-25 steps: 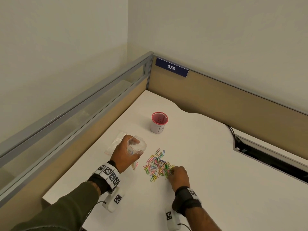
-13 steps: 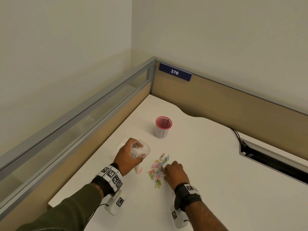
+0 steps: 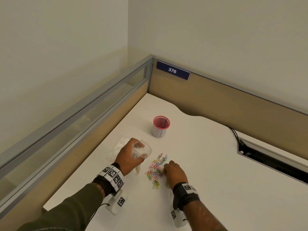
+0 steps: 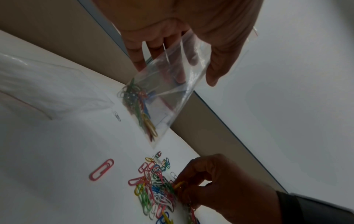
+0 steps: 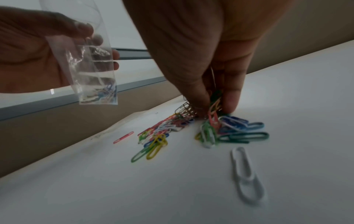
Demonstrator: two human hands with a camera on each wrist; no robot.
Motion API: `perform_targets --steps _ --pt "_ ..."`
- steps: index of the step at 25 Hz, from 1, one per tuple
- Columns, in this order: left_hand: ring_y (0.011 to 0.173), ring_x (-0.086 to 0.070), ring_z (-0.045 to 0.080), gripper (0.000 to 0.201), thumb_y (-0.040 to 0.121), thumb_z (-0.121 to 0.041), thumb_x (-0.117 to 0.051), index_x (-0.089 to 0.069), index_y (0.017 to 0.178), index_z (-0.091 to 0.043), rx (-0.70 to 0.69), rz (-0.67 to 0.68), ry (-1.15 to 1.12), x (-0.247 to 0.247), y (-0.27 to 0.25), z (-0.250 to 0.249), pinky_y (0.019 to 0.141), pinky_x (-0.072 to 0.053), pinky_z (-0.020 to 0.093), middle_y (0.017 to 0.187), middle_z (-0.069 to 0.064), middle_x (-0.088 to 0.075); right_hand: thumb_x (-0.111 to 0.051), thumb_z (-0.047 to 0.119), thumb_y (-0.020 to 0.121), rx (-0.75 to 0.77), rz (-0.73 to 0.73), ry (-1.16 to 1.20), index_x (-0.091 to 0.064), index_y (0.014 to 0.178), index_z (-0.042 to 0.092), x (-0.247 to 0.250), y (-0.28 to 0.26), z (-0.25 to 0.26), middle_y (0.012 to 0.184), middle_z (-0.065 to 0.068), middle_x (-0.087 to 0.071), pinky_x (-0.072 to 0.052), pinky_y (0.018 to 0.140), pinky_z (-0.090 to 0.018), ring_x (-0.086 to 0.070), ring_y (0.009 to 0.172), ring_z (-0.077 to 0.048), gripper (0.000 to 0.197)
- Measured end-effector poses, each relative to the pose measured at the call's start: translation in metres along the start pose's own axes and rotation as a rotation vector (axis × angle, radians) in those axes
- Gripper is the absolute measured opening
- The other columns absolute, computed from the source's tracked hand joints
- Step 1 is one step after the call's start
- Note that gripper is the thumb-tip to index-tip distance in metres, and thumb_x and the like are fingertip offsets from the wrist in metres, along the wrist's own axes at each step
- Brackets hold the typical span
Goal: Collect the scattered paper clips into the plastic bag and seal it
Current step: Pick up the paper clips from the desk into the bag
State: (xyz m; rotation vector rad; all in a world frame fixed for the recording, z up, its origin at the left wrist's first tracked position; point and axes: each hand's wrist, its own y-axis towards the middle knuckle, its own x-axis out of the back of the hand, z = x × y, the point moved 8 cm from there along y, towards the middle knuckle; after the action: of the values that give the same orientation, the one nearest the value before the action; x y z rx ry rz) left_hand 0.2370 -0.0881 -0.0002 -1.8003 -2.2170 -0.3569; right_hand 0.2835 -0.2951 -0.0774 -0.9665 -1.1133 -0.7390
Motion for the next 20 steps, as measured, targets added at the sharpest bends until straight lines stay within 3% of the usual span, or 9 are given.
perform_targets --steps 4,8,11,14,20 --pt "0.113 -0.059 0.010 0.038 0.078 -0.018 -0.080 -0.055 0.107 -0.025 0.011 -0.008 0.004 0.003 0.005 0.004 0.090 -0.051 0.025 0.110 -0.010 -0.062 -0.048 0.012 0.092 -0.104 -0.040 0.132 -0.064 0.100 0.009 0.017 0.008 -0.016 0.105 -0.010 -0.063 -0.049 0.083 -0.032 -0.061 0.095 -0.026 0.018" --pt "0.113 -0.059 0.013 0.039 0.079 -0.016 -0.079 -0.055 0.108 -0.022 0.022 0.009 0.000 -0.003 0.009 0.005 0.086 -0.047 0.018 0.112 -0.006 -0.062 -0.062 0.011 0.087 -0.192 -0.123 0.405 -0.071 0.090 0.011 0.041 0.004 -0.034 0.093 -0.008 -0.072 -0.055 0.080 -0.032 -0.066 0.085 -0.023 0.009" --pt "0.114 -0.059 0.014 0.040 0.078 -0.017 -0.080 -0.054 0.108 -0.023 0.018 0.030 0.009 -0.011 0.013 0.004 0.090 -0.050 0.023 0.111 -0.008 -0.062 -0.071 0.010 0.082 -0.198 -0.207 0.640 -0.071 0.083 0.009 0.072 -0.006 -0.036 0.078 -0.007 -0.072 -0.057 0.073 -0.035 -0.067 0.071 -0.021 0.001" --pt "0.113 -0.060 0.013 0.040 0.077 -0.017 -0.080 -0.054 0.106 -0.024 0.015 0.024 0.009 -0.017 0.017 0.005 0.094 -0.053 0.032 0.109 -0.010 -0.062 -0.072 0.007 0.081 -0.195 -0.274 0.791 -0.072 0.085 0.009 0.108 -0.015 -0.031 0.076 -0.006 -0.071 -0.056 0.070 -0.030 -0.066 0.066 -0.018 0.005" --pt "0.110 -0.059 0.013 0.040 0.078 -0.020 -0.081 -0.054 0.108 -0.023 0.016 0.038 0.025 -0.027 0.018 -0.001 0.091 -0.048 0.024 0.109 -0.008 -0.062 -0.069 0.014 0.085 -0.019 -0.368 0.650 -0.072 0.091 0.012 0.176 -0.023 0.020 0.084 -0.002 -0.069 -0.054 0.074 -0.026 -0.064 0.075 -0.017 0.007"
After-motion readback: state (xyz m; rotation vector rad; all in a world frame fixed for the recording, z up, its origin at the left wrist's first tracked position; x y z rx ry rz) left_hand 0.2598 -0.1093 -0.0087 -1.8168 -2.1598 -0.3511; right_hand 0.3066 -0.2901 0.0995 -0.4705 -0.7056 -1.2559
